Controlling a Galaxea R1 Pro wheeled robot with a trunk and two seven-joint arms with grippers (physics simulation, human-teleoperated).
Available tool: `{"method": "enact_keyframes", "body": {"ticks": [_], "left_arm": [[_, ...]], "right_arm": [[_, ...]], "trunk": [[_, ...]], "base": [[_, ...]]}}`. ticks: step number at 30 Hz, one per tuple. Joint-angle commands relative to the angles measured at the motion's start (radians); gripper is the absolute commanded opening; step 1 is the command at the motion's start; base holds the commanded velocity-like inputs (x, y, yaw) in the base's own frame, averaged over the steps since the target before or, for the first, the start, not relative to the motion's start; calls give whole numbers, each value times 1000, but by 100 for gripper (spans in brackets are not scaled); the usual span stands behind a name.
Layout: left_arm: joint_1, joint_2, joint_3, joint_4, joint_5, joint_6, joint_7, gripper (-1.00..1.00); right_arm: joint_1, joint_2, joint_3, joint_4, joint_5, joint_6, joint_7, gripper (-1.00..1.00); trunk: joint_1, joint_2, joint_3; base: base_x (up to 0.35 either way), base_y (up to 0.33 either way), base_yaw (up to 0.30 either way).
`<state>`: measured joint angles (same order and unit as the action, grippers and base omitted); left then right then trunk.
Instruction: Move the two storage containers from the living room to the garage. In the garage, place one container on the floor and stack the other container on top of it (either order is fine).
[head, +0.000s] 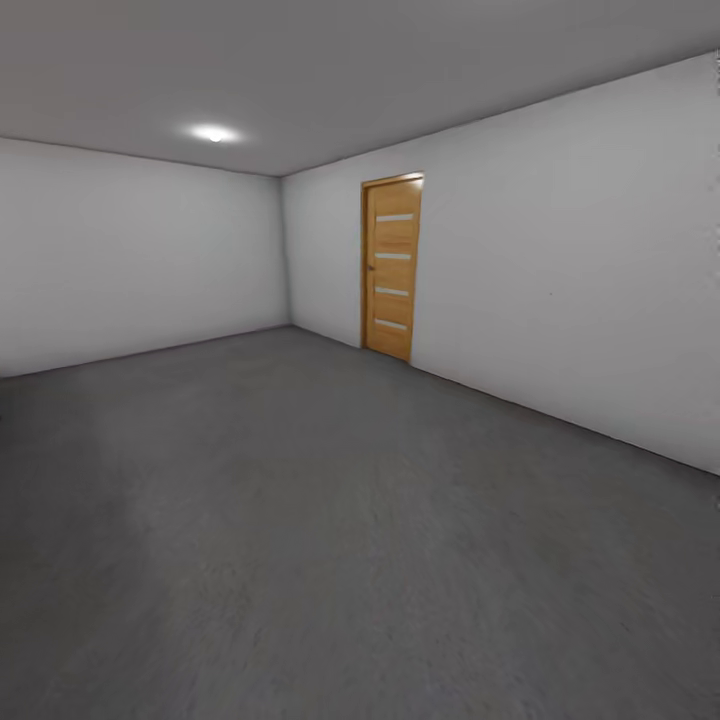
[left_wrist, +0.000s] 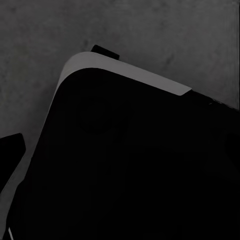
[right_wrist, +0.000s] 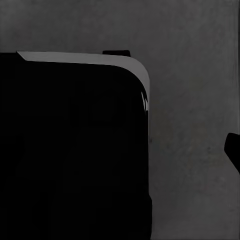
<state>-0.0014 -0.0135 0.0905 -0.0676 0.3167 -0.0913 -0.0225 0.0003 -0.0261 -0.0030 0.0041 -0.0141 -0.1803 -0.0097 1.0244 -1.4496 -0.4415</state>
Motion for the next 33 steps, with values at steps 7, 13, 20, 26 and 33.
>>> {"method": "enact_keyframes", "body": {"ticks": [7, 13, 20, 26, 33], "left_arm": [[0, 0, 9, 0, 1, -2, -4, 100], [0, 0, 9, 0, 1, -2, -4, 100], [0, 0, 9, 0, 1, -2, -4, 100], [0, 0, 9, 1, 2, -2, -2, 100], [0, 0, 9, 1, 1, -2, -3, 100]], "right_arm": [[0, 0, 5, 0, 8, -4, 0, 100], [0, 0, 7, 0, 9, -4, 1, 100], [0, 0, 8, 0, 7, -2, 1, 100], [0, 0, 8, 0, 8, -3, 0, 100], [0, 1, 8, 0, 9, -4, 1, 100]], "trunk": [[1, 0, -1], [1, 0, -1], [1, 0, -1], [1, 0, -1], [1, 0, -1]], "base": [[324, 0, -33], [324, 0, -2], [324, 0, 0], [324, 0, 0], [324, 0, 0]]}}
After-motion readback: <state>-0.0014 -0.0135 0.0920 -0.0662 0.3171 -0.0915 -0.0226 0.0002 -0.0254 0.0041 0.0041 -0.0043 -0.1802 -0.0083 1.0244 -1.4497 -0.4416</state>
